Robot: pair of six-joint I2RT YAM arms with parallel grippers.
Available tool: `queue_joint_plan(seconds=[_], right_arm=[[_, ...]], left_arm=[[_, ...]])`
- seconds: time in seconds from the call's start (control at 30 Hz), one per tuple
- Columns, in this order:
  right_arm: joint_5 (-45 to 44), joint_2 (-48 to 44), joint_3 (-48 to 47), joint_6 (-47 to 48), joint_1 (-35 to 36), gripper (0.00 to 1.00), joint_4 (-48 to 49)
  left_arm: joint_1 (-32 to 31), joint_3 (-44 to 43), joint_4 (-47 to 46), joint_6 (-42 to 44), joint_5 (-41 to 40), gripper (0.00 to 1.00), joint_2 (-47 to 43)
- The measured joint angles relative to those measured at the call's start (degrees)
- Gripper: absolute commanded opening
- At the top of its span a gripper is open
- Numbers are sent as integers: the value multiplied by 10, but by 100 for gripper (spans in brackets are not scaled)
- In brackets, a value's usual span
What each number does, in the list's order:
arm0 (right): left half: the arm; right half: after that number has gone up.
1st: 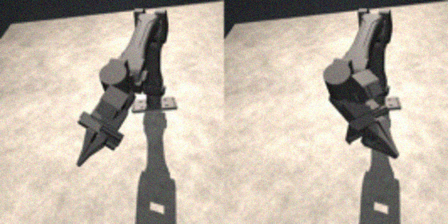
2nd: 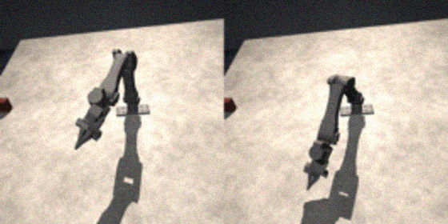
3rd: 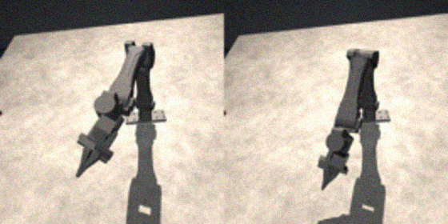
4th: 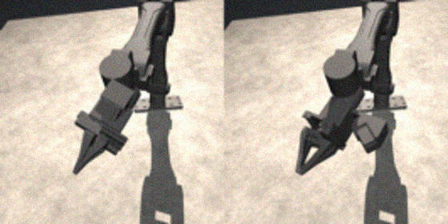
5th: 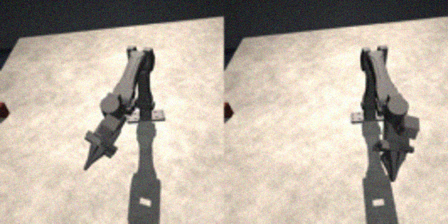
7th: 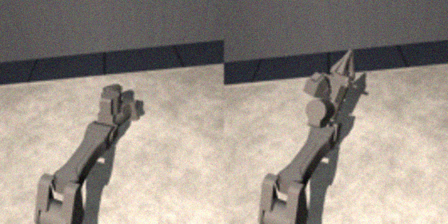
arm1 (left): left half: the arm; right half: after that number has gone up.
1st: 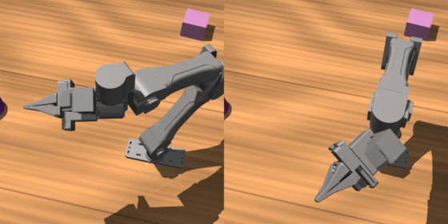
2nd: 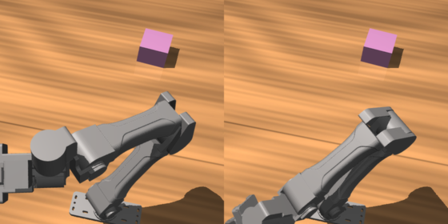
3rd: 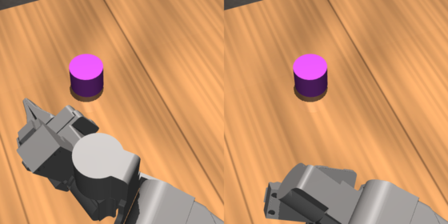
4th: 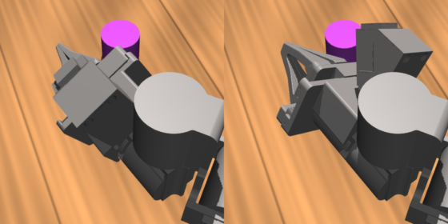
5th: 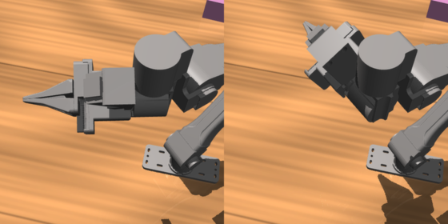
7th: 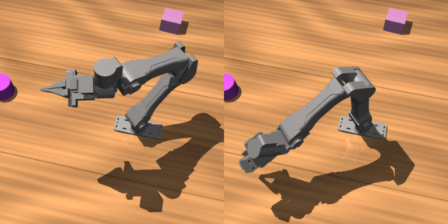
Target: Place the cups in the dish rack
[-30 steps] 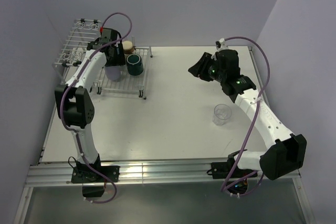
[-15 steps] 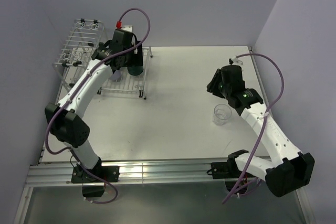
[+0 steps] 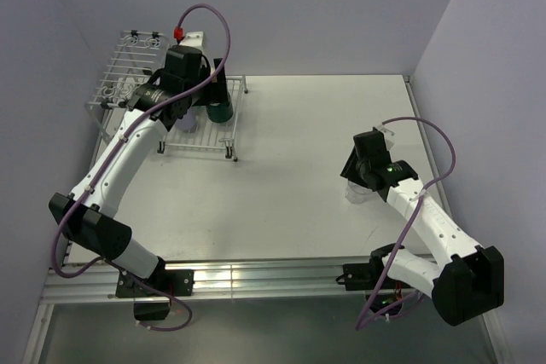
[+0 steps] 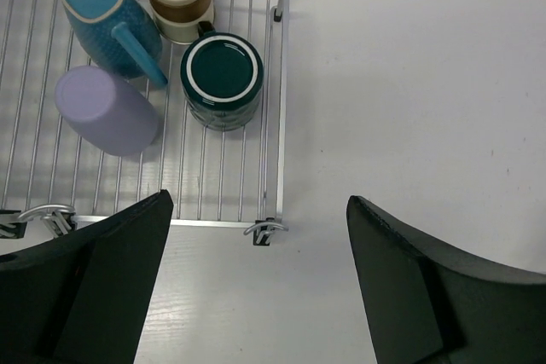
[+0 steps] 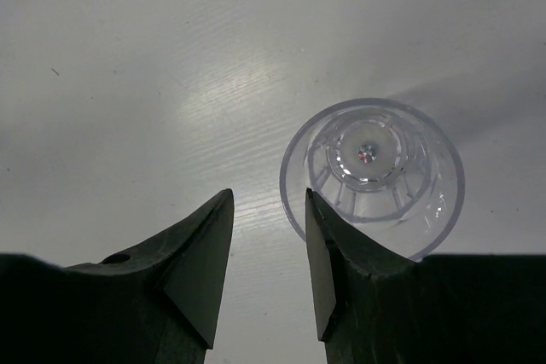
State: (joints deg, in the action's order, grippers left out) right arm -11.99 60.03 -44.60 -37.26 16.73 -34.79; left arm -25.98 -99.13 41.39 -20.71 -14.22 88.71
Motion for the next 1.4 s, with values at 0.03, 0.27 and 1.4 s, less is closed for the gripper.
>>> queue_joint_plan(seconds=[0.03,0.27,1.4], right_arm=[[-1,0,3,-3,0,47,-1],[-8,12,17,-9,0,47,13],[428,98,-176,-90,-3,0,271]], left_arm=[[0,5,-1,0,0,90,0],[0,19,-2,0,6,90,0],[2,146,-147,-41,254,94,-80]])
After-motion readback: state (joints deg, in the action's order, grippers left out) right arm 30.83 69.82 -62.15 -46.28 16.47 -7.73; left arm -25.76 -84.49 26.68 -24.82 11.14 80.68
